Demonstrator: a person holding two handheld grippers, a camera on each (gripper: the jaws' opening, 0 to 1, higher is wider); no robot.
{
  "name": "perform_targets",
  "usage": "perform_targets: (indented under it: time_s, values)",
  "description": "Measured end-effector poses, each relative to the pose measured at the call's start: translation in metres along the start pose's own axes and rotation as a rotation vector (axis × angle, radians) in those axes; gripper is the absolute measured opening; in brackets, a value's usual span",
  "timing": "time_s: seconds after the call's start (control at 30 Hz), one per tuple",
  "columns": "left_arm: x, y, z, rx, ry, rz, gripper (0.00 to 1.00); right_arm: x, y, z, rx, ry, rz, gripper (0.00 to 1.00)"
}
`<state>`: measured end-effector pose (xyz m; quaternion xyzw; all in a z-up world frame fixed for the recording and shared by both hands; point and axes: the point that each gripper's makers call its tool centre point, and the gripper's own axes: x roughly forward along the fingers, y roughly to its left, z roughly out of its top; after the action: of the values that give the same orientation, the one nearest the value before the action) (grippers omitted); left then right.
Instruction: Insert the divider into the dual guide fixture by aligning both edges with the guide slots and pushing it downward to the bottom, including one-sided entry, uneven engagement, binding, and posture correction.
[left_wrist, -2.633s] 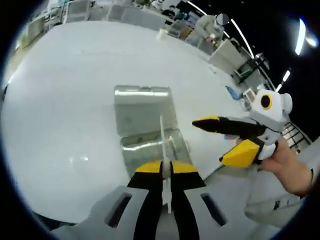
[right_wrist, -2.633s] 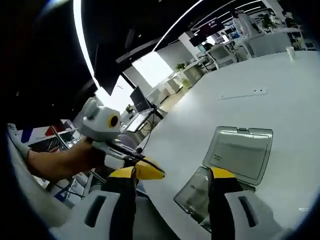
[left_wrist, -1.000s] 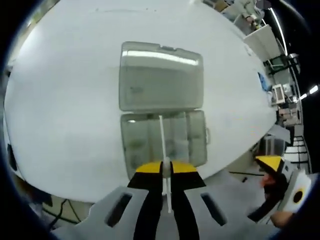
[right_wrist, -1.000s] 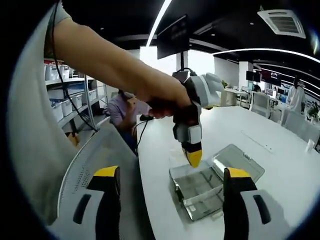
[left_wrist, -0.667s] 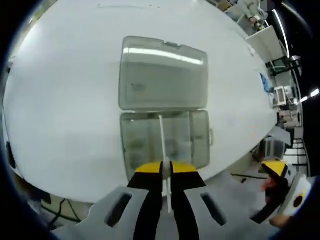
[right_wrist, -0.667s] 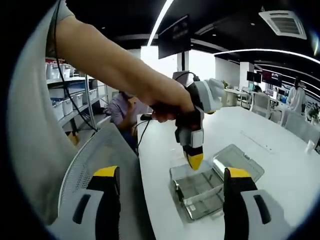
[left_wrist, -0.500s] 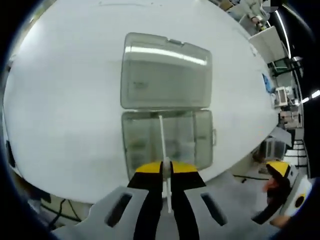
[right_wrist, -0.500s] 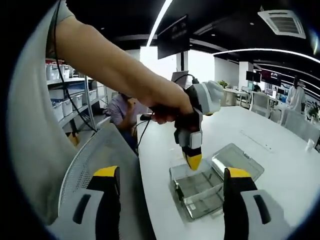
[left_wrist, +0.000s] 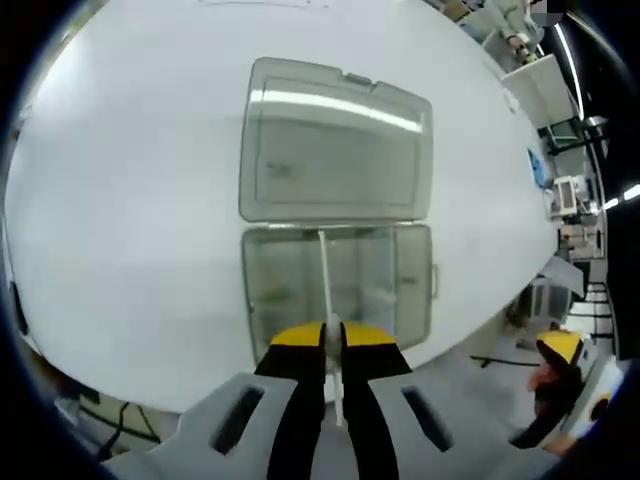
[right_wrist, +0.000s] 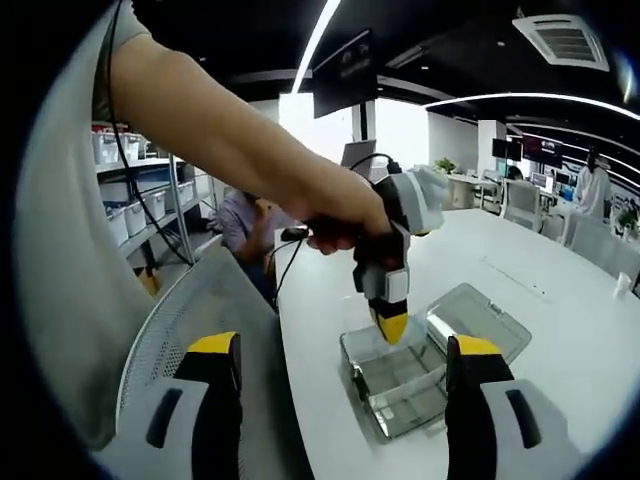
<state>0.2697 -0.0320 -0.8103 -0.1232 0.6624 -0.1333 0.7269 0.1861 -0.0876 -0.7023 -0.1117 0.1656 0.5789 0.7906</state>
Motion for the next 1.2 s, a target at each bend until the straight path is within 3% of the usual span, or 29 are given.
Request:
perform_targets:
  time_s: [1.2]
  values:
    - [0.014, 0.005, 0.003, 0.001, 0.02, 0.036, 0.02, 0.002, -0.005, -0.002, 0.013, -0.002, 0.006, 0.82]
